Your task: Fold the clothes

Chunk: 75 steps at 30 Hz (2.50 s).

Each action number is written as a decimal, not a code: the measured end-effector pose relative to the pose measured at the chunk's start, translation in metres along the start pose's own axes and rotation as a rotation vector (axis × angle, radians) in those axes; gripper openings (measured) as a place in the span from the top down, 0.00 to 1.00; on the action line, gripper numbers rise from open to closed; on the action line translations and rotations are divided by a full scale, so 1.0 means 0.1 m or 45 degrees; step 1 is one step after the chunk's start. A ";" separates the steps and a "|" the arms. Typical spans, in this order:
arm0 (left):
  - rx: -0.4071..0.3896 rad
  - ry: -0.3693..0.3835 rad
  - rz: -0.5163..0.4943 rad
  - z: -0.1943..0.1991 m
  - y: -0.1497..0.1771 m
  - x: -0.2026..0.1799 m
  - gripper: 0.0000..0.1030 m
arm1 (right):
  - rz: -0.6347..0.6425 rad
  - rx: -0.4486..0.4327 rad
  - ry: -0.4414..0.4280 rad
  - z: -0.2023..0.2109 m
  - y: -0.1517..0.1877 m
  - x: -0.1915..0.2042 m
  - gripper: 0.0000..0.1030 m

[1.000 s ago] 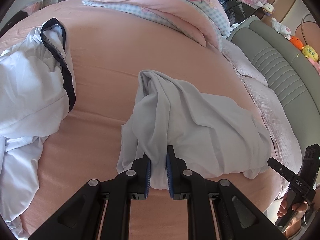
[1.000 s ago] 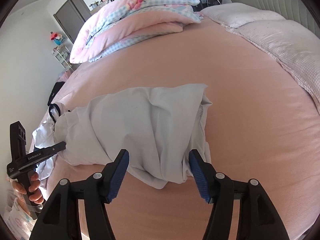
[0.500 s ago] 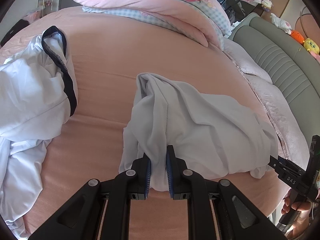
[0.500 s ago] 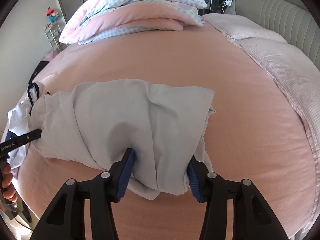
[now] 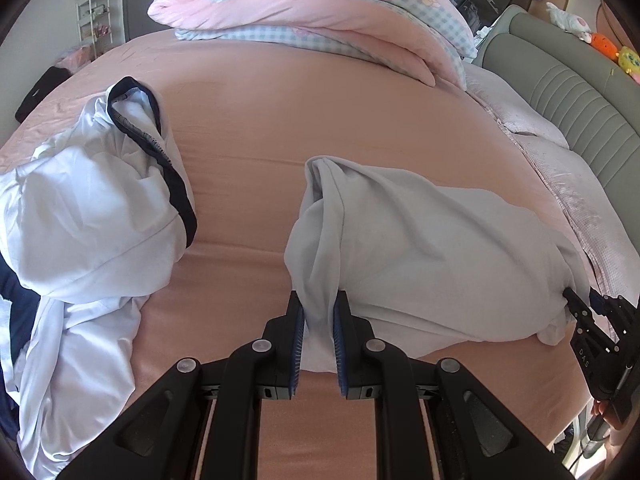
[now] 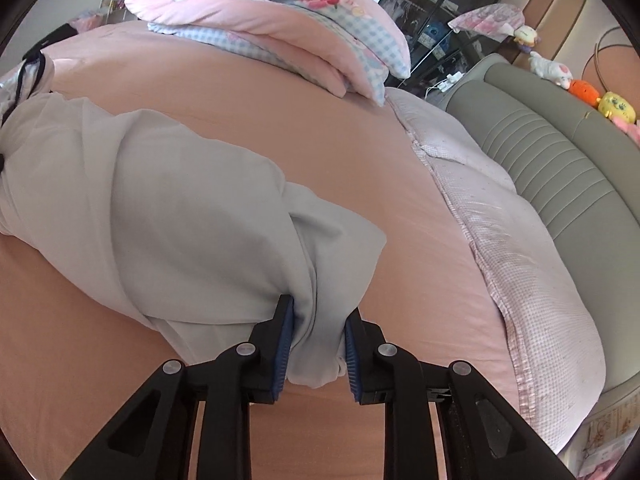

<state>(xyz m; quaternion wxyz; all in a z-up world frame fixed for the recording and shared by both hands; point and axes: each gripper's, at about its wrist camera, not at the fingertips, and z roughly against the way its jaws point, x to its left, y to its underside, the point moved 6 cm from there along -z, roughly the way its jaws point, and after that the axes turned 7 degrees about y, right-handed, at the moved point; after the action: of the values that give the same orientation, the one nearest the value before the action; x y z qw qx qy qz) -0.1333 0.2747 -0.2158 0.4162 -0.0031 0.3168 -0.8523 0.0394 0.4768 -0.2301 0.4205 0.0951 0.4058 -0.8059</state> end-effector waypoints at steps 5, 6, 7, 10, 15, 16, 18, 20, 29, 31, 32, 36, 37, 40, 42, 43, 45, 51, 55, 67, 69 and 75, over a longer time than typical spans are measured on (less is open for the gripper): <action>0.007 -0.027 0.054 0.04 0.06 0.16 0.88 | -0.018 0.020 0.038 0.02 0.05 -0.04 0.79; 0.010 -0.026 0.060 0.04 0.07 0.18 0.89 | -0.015 0.025 0.047 0.02 0.06 -0.05 0.79; 0.013 -0.025 0.066 0.04 0.08 0.20 0.89 | -0.029 0.030 0.039 0.01 0.07 -0.07 0.79; 0.011 -0.063 0.021 0.03 0.10 0.19 0.89 | -0.078 0.059 -0.004 -0.01 0.10 -0.12 0.79; -0.069 -0.265 -0.197 0.07 0.10 0.06 0.89 | -0.116 0.082 -0.023 -0.01 0.13 -0.16 0.79; -0.070 -0.279 -0.208 0.06 0.11 0.06 0.88 | -0.115 0.087 -0.021 -0.01 0.14 -0.17 0.79; -0.059 -0.283 -0.198 0.04 0.13 0.09 0.88 | -0.114 0.096 -0.018 -0.01 0.15 -0.17 0.79; -0.037 -0.262 -0.184 0.02 0.15 0.08 0.89 | -0.147 0.110 -0.072 0.00 0.15 -0.17 0.78; -0.029 -0.044 -0.100 0.19 0.01 -0.21 0.86 | -0.199 0.067 -0.248 0.30 0.04 -0.26 0.53; -0.027 -0.037 -0.096 0.22 -0.04 -0.26 0.82 | -0.238 0.068 -0.318 0.39 -0.01 -0.29 0.41; -0.042 -0.040 -0.101 0.25 -0.07 -0.27 0.77 | -0.253 0.063 -0.337 0.43 -0.03 -0.31 0.38; -0.093 -0.019 -0.089 0.36 -0.16 -0.30 0.50 | -0.247 0.029 -0.359 0.55 -0.11 -0.37 0.37; -0.103 -0.008 -0.077 0.39 -0.18 -0.29 0.49 | -0.246 0.026 -0.353 0.55 -0.13 -0.39 0.37; -0.104 0.032 -0.034 0.38 -0.28 -0.25 0.41 | -0.250 0.037 -0.344 0.52 -0.17 -0.44 0.37; -0.101 0.035 -0.009 0.37 -0.34 -0.21 0.38 | -0.264 0.049 -0.338 0.47 -0.18 -0.49 0.37; -0.098 0.031 -0.003 0.36 -0.36 -0.19 0.38 | -0.271 0.054 -0.339 0.45 -0.19 -0.50 0.37; -0.088 0.023 0.004 0.33 -0.40 -0.16 0.37 | -0.285 0.064 -0.342 0.42 -0.21 -0.53 0.37; -0.057 0.023 -0.027 0.22 -0.47 -0.17 0.37 | -0.307 0.101 -0.358 0.29 -0.27 -0.56 0.37; -0.026 0.026 -0.035 0.09 -0.51 -0.15 0.37 | -0.347 0.148 -0.388 0.16 -0.28 -0.60 0.37; 0.049 0.093 0.024 -0.36 -0.69 -0.02 0.37 | -0.707 0.379 -0.618 -0.48 -0.23 -0.80 0.37; 0.067 0.116 0.027 -0.41 -0.70 -0.01 0.37 | -0.735 0.411 -0.630 -0.55 -0.21 -0.80 0.37; 0.134 0.194 0.043 -0.56 -0.71 -0.07 0.37 | -0.722 0.471 -0.666 -0.70 -0.21 -0.68 0.37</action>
<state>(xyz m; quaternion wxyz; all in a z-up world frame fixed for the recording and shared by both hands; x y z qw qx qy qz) -0.1940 0.3424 -0.2200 0.4047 0.0891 0.3025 -0.8583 0.0528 0.5752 -0.2298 0.2468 -0.1538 0.1442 -0.9458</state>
